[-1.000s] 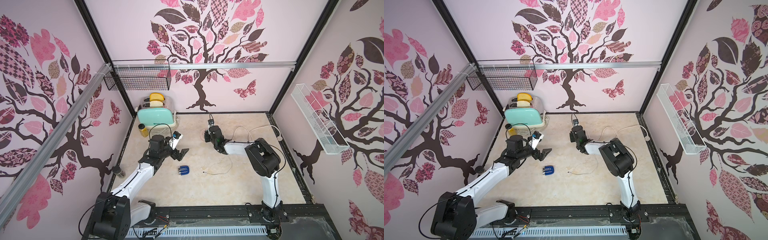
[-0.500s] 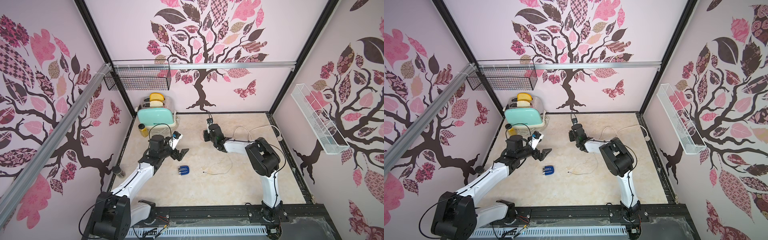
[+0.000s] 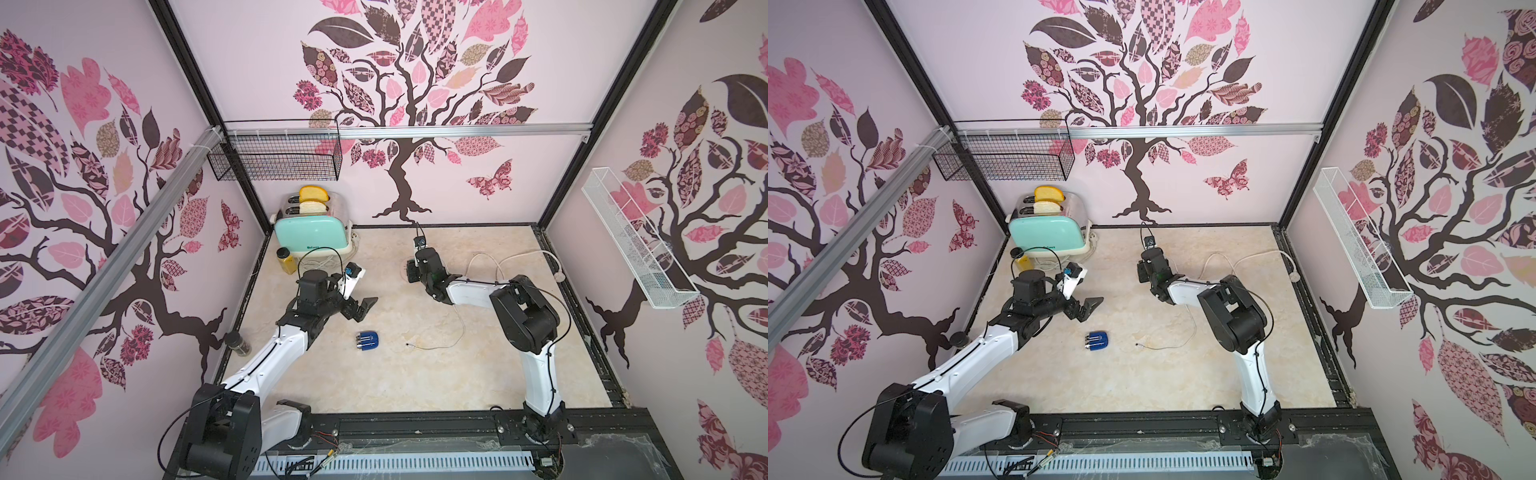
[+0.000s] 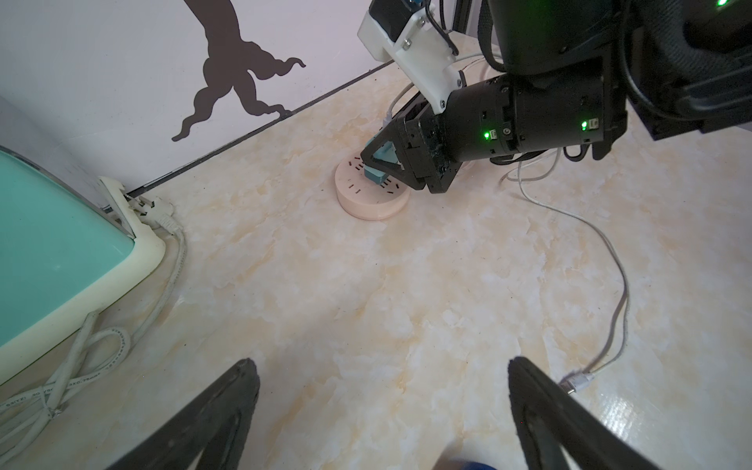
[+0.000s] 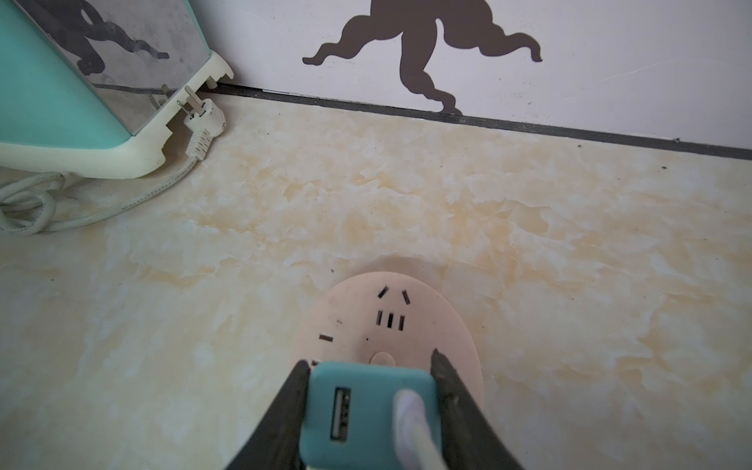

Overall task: Charge the electric shaver
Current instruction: Insert the plug into the socket.

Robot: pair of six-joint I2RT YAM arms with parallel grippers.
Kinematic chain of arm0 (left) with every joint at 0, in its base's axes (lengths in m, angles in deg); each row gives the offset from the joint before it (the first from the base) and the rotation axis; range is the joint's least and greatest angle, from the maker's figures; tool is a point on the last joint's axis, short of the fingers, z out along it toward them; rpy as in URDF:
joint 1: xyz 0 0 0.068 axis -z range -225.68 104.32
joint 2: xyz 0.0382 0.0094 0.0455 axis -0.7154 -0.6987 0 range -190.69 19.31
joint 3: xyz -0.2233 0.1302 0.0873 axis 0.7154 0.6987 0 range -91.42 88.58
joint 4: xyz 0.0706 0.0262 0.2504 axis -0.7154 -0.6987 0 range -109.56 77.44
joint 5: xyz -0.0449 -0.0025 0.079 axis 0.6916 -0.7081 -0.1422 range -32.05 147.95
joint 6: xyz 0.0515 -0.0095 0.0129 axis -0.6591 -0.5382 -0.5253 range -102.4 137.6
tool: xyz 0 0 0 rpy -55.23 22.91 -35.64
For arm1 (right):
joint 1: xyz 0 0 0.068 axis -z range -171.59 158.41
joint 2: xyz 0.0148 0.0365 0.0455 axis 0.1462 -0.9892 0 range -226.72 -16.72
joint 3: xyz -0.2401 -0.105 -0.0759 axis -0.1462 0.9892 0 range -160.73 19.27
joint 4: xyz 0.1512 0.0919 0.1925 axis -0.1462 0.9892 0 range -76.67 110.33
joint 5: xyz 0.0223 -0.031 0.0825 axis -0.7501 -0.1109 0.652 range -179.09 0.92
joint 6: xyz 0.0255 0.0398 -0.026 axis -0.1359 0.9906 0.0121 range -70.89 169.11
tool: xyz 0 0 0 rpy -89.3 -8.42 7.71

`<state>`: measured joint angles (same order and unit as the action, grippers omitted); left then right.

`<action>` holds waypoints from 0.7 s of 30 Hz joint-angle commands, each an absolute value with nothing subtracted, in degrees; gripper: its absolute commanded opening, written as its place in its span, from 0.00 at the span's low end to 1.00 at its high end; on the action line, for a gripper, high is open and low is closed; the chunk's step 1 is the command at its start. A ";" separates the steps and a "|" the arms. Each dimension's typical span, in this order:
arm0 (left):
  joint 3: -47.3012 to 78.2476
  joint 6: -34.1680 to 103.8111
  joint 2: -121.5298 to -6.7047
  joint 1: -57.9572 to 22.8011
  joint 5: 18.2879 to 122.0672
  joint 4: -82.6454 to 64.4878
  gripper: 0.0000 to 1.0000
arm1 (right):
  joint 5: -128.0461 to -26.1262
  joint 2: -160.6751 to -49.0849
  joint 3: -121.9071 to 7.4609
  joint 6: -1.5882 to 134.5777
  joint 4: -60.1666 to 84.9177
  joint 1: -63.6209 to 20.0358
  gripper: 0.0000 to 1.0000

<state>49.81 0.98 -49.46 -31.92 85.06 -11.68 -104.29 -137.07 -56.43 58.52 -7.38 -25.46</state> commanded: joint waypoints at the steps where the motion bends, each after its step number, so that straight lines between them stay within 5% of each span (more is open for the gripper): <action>1: 50.17 0.41 -49.57 -32.23 85.63 -10.44 0.98 | -105.34 -136.96 -55.47 59.29 -0.40 -25.34 0.00; 21: 50.26 0.36 -49.41 -32.29 85.63 -10.47 0.98 | -101.87 -137.01 -55.55 58.08 -0.13 -25.36 0.00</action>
<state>49.81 0.87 -49.46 -31.92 85.08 -11.68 -103.46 -136.11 -55.43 58.26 -6.81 -25.41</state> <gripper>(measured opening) 0.983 0.414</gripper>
